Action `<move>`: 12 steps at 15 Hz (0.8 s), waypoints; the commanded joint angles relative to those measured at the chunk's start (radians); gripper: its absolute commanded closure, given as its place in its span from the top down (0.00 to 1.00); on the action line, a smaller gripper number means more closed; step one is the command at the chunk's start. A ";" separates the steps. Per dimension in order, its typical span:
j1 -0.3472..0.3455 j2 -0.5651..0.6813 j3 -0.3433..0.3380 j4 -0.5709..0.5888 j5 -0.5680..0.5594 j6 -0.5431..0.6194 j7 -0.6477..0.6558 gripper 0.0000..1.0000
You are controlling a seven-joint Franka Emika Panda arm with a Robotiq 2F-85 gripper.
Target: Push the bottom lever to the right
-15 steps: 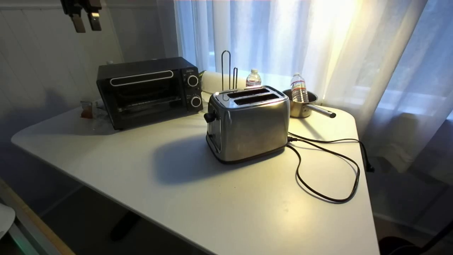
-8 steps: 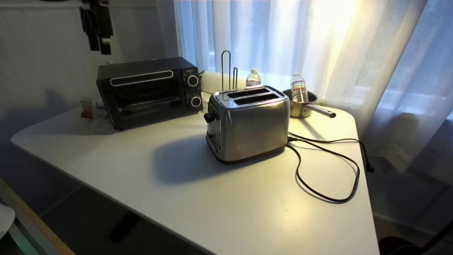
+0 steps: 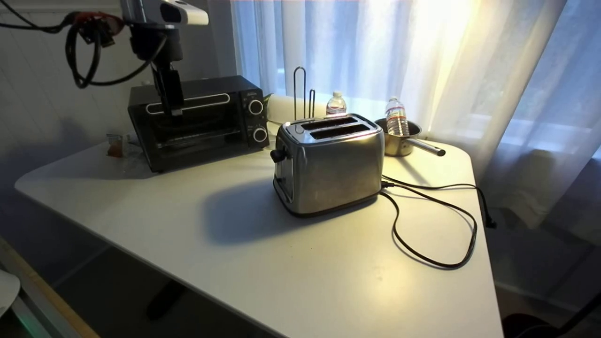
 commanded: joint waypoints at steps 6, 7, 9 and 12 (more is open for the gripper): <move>-0.100 0.114 0.045 -0.094 -0.229 0.302 0.312 1.00; -0.111 0.131 0.044 -0.096 -0.256 0.329 0.346 1.00; -0.126 0.173 0.023 -0.095 -0.280 0.398 0.372 1.00; -0.154 0.239 -0.007 -0.089 -0.325 0.510 0.403 1.00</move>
